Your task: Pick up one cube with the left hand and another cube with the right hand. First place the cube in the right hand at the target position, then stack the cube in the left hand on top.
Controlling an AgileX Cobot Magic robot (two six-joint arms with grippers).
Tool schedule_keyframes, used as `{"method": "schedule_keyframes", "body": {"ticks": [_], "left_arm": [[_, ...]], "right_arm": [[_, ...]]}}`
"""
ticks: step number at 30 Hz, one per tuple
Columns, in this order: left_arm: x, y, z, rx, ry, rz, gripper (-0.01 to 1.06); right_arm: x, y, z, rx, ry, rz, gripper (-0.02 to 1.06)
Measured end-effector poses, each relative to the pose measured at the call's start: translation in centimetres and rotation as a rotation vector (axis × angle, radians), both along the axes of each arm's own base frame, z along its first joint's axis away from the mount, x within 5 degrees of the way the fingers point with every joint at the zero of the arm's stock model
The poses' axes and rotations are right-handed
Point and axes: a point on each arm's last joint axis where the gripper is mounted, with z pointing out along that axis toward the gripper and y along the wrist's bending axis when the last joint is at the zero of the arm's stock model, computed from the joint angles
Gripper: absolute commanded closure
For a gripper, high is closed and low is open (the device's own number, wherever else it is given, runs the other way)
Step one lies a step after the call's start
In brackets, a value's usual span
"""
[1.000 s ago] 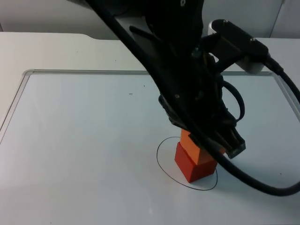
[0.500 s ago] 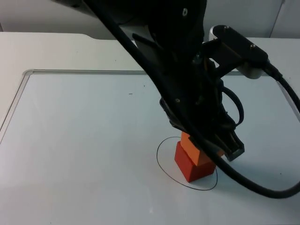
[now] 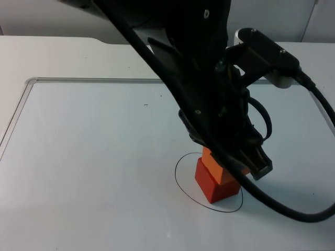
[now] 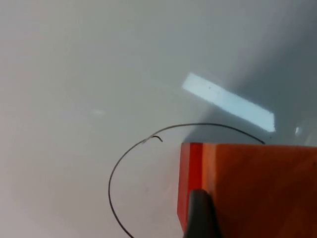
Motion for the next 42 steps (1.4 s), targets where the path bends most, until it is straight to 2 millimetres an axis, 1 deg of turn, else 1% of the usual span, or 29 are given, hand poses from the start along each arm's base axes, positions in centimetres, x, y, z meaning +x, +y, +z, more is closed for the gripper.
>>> {"method": "schedule_keyframes", "body": {"ticks": [1, 2, 4, 5, 9, 10, 11, 12, 13, 16, 18, 19, 20, 23, 24, 29, 30, 32, 35, 36, 39, 40, 41, 42], "left_arm": [[0.0, 0.0, 0.0, 0.000, 0.000, 0.000, 0.90], [0.0, 0.0, 0.0, 0.000, 0.000, 0.000, 0.84], [0.0, 0.0, 0.0, 0.000, 0.000, 0.000, 0.66], [0.0, 0.0, 0.0, 0.000, 0.000, 0.000, 0.66], [0.0, 0.0, 0.0, -0.001, 0.002, 0.005, 0.30], [0.0, 0.0, 0.0, -0.001, 0.002, 0.005, 0.25], [0.0, 0.0, 0.0, -0.001, 0.002, 0.005, 0.25], [0.0, 0.0, 0.0, -0.001, 0.002, 0.005, 0.21], [0.0, 0.0, 0.0, -0.001, 0.002, 0.005, 0.20], [-0.1, 0.1, 0.0, 0.008, 0.008, 0.004, 0.20], [-0.1, 0.2, 0.3, 0.010, 0.004, 0.000, 0.20], [-0.1, 0.3, 0.9, 0.007, -0.011, -0.006, 0.20], [-0.1, 0.3, 0.9, 0.007, -0.011, -0.006, 0.20], [-0.3, 0.6, 2.9, -0.014, -0.056, -0.017, 0.20], [-0.3, 0.6, 2.9, -0.014, -0.056, -0.017, 0.20], [-1.3, 2.4, 8.4, -0.043, -0.157, -0.044, 0.20], [-1.3, 2.4, 8.4, -0.043, -0.157, -0.044, 0.20], [-2.0, 3.5, 10.9, -0.055, -0.197, -0.049, 0.20], [-3.7, 5.9, 15.7, -0.101, -0.274, -0.041, 0.20], [-3.7, 5.9, 15.7, -0.101, -0.274, -0.041, 0.20], [-6.7, 9.7, 21.3, -0.189, -0.359, -0.013, 0.20], [-7.7, 11.0, 22.8, -0.219, -0.381, -0.003, 0.20], [-7.7, 11.0, 22.8, -0.219, -0.381, -0.003, 0.20], [-9.0, 12.5, 24.4, -0.254, -0.406, 0.008, 0.20]], "right_arm": [[0.0, 0.0, 0.0, 0.000, 0.000, 0.000, 0.00], [0.0, 0.0, 0.0, 0.000, 0.000, 0.000, 0.00], [0.0, 0.0, 0.0, -0.003, 0.004, -0.001, 0.00], [0.0, 0.0, -0.1, -0.004, 0.006, -0.001, 0.00], [0.0, 0.0, -0.1, -0.006, 0.009, -0.002, 0.00], [0.0, 0.0, -0.1, -0.006, 0.009, -0.002, 0.00], [0.0, 0.0, -0.1, -0.009, 0.013, -0.003, 0.00], [0.0, 0.0, -0.2, -0.010, 0.015, -0.003, 0.00], [0.0, 0.0, -0.2, -0.011, 0.018, -0.004, 0.00], [0.0, -0.1, -0.2, -0.015, 0.023, -0.005, 0.00], [0.0, -0.1, -0.3, -0.016, 0.024, -0.005, 0.00], [0.0, -0.1, -0.3, -0.016, 0.024, -0.005, 0.00], [0.0, -0.1, -0.3, -0.016, 0.024, -0.005, 0.00], [0.0, -0.1, -0.3, -0.016, 0.025, -0.005, 0.00], [0.0, -0.1, -0.3, -0.016, 0.025, -0.005, 0.00], [0.0, -0.1, -0.3, -0.017, 0.026, -0.005, 0.00], [0.0, -0.1, -0.3, -0.017, 0.026, -0.005, 0.00], [0.0, -0.1, -0.3, -0.017, 0.026, -0.005, 0.00], [0.0, -0.1, -0.3, -0.023, 0.022, -0.009, 0.00], [0.0, -0.1, -0.3, -0.023, 0.022, -0.009, 0.00], [0.1, -0.2, -0.3, -0.037, 0.014, -0.016, 0.00], [0.1, -0.2, -0.3, -0.047, 0.011, -0.017, 0.00], [0.1, -0.2, -0.3, -0.047, 0.011, -0.017, 0.00], [0.1, -0.2, -0.4, -0.064, 0.008, -0.017, 0.00]]}}
